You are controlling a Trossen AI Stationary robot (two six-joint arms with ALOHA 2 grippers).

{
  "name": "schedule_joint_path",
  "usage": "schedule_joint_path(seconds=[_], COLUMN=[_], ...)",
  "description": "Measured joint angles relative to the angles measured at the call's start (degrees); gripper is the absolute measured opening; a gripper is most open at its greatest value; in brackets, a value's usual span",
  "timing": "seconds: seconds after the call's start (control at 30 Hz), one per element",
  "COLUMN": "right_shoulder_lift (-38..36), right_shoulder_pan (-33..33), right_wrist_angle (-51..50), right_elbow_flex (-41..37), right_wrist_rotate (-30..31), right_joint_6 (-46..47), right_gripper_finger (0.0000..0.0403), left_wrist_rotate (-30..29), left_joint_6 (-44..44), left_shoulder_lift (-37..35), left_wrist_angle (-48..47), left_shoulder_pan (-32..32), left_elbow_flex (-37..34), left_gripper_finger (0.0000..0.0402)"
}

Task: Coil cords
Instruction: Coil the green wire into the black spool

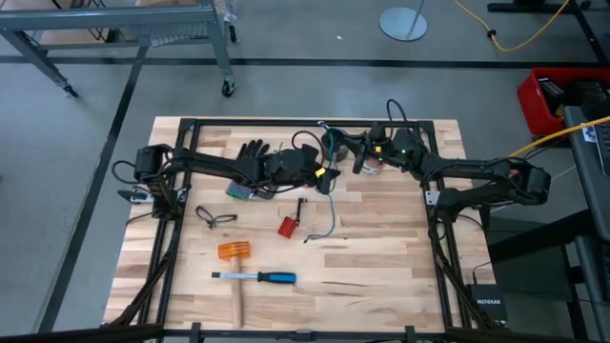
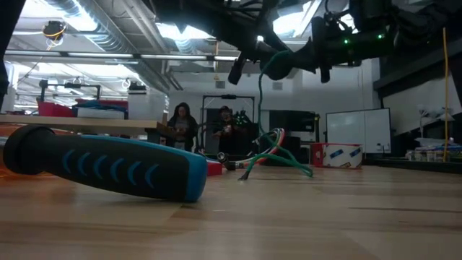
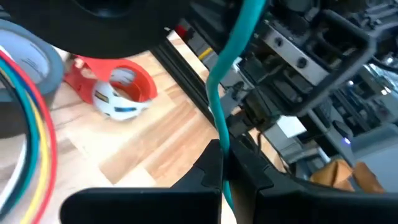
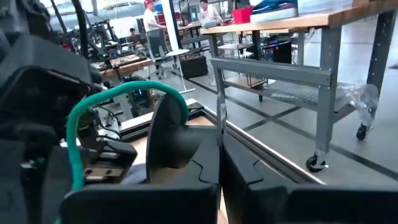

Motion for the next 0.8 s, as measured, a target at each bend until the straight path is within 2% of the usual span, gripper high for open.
schedule_joint_path(seconds=[0.2, 0.5, 0.8], right_shoulder_lift=[1.2, 8.0, 14.0], right_shoulder_pan=[0.0, 2.3, 7.1], right_wrist_angle=[3.2, 10.6, 10.9], right_elbow_flex=[0.0, 0.1, 6.0], right_wrist_rotate=[0.5, 1.9, 1.7], right_joint_6=[2.6, 5.3, 3.8], right_gripper_finger=[0.0001, 0.0001, 0.0001], left_wrist_rotate=[-0.8, -1.2, -2.6], left_joint_6=[1.0, 1.0, 1.6], left_shoulder_lift=[0.7, 2.3, 2.3], left_wrist_angle=[0.9, 3.6, 3.1], left_shoulder_pan=[0.0, -0.1, -0.1], left_elbow_flex=[0.0, 0.0, 0.0], left_gripper_finger=[0.0000, 0.0000, 0.0000])
